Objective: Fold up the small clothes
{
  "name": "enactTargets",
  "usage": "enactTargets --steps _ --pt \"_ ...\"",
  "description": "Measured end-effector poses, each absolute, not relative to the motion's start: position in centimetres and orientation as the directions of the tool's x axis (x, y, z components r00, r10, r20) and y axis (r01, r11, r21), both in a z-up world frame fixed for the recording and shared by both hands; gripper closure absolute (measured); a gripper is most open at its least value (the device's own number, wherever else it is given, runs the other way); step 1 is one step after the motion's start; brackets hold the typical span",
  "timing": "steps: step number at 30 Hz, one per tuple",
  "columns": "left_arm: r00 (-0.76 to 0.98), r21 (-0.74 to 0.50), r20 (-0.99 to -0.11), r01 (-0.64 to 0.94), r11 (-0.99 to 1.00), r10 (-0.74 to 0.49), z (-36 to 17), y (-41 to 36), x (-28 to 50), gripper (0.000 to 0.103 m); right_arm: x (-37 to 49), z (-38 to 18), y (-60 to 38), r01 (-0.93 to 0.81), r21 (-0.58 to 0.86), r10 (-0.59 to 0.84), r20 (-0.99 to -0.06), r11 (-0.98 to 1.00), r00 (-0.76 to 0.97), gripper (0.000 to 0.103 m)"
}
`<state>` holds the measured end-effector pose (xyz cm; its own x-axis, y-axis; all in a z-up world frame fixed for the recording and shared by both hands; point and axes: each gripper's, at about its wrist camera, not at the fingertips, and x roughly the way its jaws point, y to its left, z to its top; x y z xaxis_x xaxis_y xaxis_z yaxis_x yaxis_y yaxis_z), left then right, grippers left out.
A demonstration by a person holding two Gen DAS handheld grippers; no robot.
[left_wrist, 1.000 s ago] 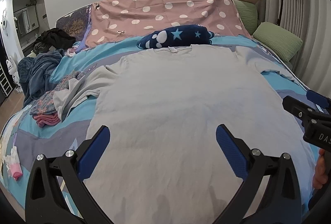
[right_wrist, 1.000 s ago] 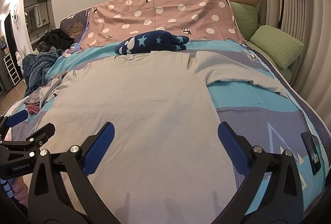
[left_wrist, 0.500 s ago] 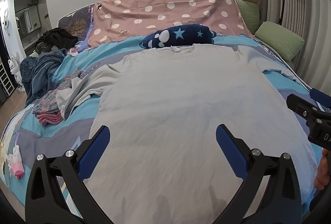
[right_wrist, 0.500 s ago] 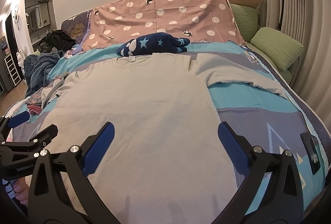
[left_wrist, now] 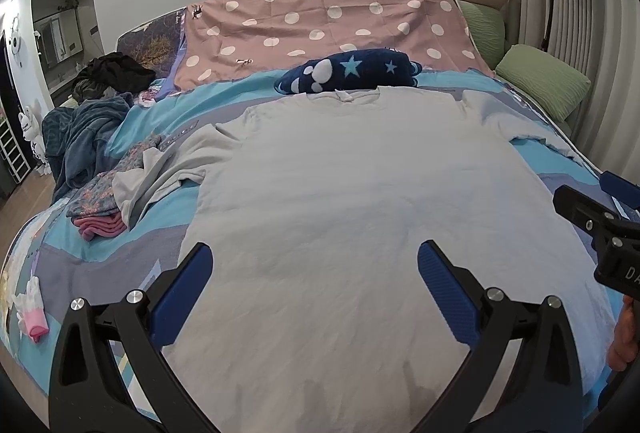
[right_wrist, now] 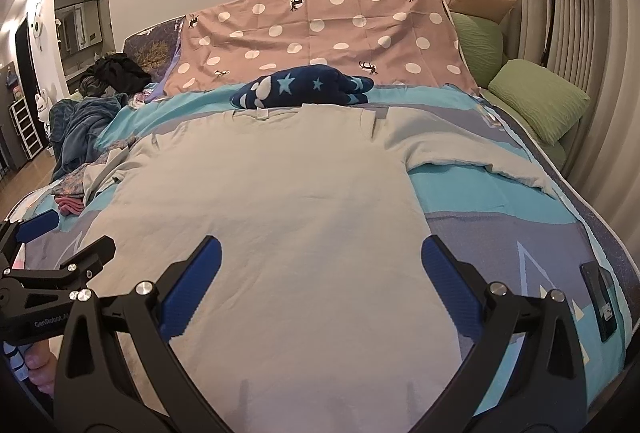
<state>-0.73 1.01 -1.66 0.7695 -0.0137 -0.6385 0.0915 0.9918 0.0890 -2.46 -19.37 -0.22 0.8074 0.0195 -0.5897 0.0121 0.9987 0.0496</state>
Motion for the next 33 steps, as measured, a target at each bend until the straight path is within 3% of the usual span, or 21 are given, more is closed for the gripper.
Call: enactTargets --steps 33 --pt "0.764 0.076 -0.645 0.094 0.993 -0.023 -2.57 1.96 -0.78 0.001 -2.2 -0.48 -18.75 0.011 0.038 0.014 -0.597 0.999 0.802 0.002"
